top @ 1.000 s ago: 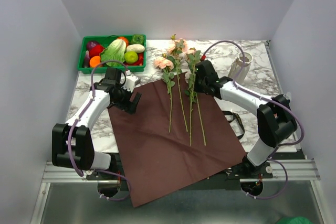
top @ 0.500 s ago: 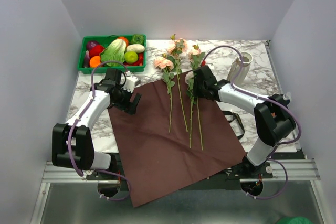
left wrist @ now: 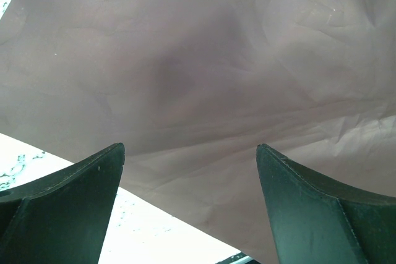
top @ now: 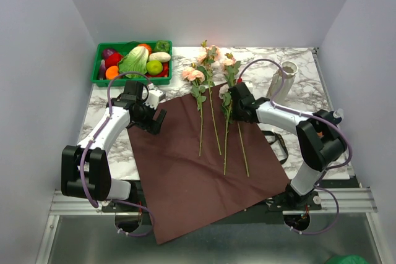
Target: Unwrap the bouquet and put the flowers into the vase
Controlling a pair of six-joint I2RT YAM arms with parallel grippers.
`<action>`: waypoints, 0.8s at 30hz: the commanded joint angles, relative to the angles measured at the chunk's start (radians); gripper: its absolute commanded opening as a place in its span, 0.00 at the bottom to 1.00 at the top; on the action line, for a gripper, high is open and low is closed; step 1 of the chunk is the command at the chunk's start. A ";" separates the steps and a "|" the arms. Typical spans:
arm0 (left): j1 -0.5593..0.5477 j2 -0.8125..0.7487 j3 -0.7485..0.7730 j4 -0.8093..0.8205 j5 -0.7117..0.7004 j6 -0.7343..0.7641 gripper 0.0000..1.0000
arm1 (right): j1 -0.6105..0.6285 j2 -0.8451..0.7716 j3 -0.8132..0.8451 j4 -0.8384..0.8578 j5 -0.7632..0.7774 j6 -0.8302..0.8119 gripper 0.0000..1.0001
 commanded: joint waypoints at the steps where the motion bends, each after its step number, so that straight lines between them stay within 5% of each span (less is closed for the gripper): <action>1: 0.005 -0.004 -0.017 0.016 -0.020 0.009 0.95 | 0.008 0.042 0.012 -0.021 0.054 -0.006 0.31; 9: 0.007 0.013 0.002 0.012 -0.023 0.007 0.95 | 0.006 0.138 0.092 -0.044 0.066 -0.021 0.31; 11: 0.007 0.005 0.005 0.007 -0.026 0.012 0.95 | 0.006 0.137 0.097 -0.047 0.069 -0.018 0.24; 17: 0.007 0.005 0.005 0.004 -0.035 0.016 0.96 | 0.011 -0.027 0.074 -0.041 0.112 -0.027 0.01; 24: 0.007 -0.006 0.016 0.001 -0.031 0.006 0.95 | 0.023 -0.240 0.107 -0.039 0.126 -0.102 0.01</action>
